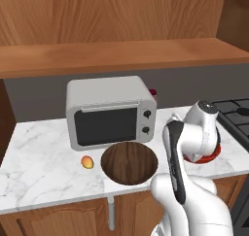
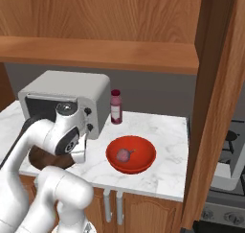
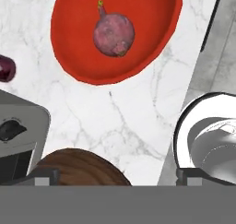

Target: Pick both bowls and place them on the counter. Then place the mango in one bowl and place the onion in the other bowl.

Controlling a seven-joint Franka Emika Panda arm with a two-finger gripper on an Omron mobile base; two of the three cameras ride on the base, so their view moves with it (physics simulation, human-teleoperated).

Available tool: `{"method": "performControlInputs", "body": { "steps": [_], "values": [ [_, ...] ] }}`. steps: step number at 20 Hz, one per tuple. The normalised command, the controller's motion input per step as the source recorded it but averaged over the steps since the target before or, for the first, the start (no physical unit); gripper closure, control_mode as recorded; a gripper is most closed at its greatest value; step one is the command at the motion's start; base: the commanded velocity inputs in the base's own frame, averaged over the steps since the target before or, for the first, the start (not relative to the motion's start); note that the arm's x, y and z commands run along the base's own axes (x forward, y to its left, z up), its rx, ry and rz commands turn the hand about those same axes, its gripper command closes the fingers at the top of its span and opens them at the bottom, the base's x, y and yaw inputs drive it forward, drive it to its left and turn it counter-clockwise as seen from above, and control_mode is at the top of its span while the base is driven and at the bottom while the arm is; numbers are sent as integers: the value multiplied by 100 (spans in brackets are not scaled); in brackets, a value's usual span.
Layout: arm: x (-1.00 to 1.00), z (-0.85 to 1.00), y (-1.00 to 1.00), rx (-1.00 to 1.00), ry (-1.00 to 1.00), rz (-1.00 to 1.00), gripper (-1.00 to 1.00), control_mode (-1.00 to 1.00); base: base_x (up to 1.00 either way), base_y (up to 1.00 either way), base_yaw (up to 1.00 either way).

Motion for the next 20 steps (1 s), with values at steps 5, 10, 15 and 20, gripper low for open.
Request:
{"method": "performControlInputs", "body": {
  "steps": [5, 10, 15, 20],
  "values": [
    [-9, 29, 72, -12, 0, 8, -100, -100, 0, 0, 0],
    [-6, 33, 66, -6, 0, 9, -100, -100, 0, 0, 0],
    [-8, 28, 60, 0, 0, 12, -100, -100, 0, 0, 0],
    [-3, 15, 59, 0, 0, 14, -100, -100, 0, 0, 0]
  ]
}}
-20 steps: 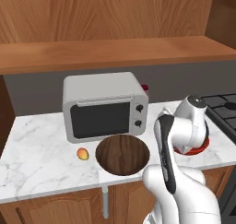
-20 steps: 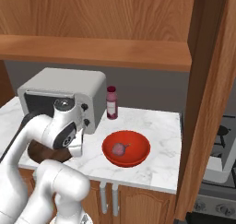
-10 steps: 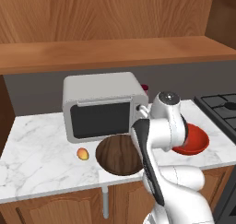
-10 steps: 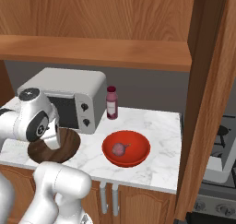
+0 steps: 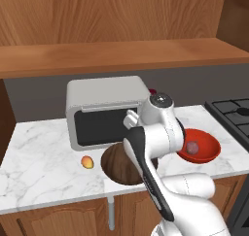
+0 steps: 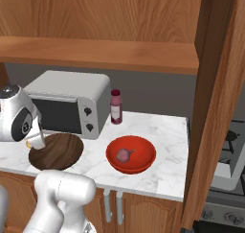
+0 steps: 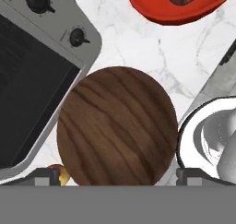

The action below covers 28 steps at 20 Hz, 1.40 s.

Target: Pick both bowls and place them on the counter. Then place the mango in one bowl and place the onion in the other bowl.

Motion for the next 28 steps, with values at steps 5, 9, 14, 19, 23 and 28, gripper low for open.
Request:
{"method": "performControlInputs", "body": {
  "steps": [5, 9, 14, 19, 23, 28],
  "values": [
    [0, 5, 45, 10, 0, 18, -100, -100, 0, 0, 0],
    [0, 0, 46, 11, -1, 13, -100, -100, 0, 0, 0],
    [1, -2, 38, 9, -4, 11, -100, -100, 0, 0, 0],
    [9, -1, 48, 0, -1, 3, -100, -100, 0, 0, 0],
    [0, 0, 43, -1, 0, -10, -100, -100, 0, 0, 0],
    [7, -2, 31, 0, 0, -17, -100, -100, 0, 0, 0]
  ]
}}
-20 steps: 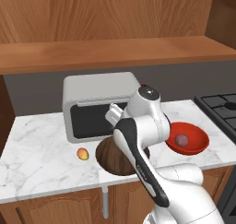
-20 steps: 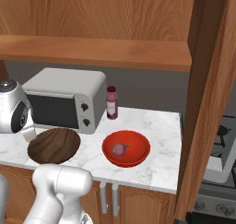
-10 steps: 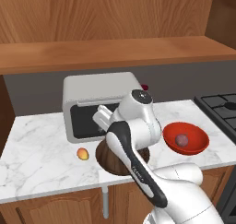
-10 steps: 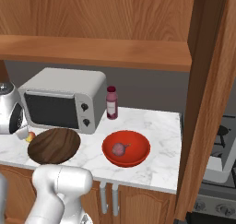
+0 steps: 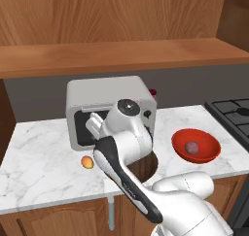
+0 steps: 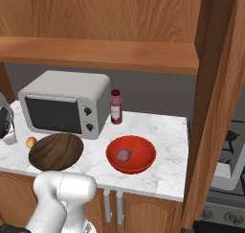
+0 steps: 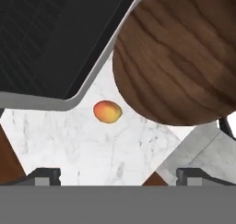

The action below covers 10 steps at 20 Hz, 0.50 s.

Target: Pick both bowls and place them on the counter. Then place the mango in one bowl and place the onion in the other bowl.

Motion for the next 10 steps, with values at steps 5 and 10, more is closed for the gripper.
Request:
{"method": "performControlInputs", "body": {
  "steps": [5, 10],
  "values": [
    [12, -3, 37, 0, 0, -28, -100, -100, 0, 0, 0],
    [11, -7, 27, 0, 0, -38, -100, -100, 0, 0, 0]
  ]
}}
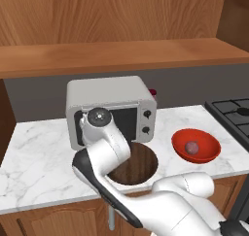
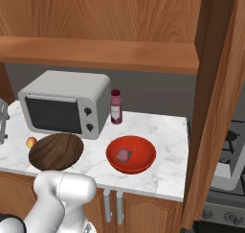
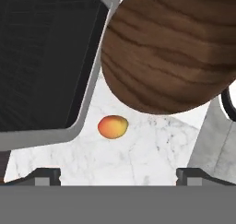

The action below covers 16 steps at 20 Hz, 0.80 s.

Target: Pick both bowls and place them on the counter. Then place the mango in one bowl and place the onion in the other bowl.

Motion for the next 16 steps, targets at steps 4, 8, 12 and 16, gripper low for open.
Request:
{"method": "performControlInputs", "body": {
  "steps": [4, 8, 12, 16],
  "values": [
    [9, -16, 18, 5, 0, -38, -100, -100, 0, 0, 0],
    [7, -17, 13, 12, 0, -35, -100, -100, 0, 0, 0],
    [7, -16, 12, 17, 0, -33, -100, -100, 0, 0, 0],
    [0, -19, 7, 17, 0, -29, -100, -100, 0, 0, 0]
  ]
}}
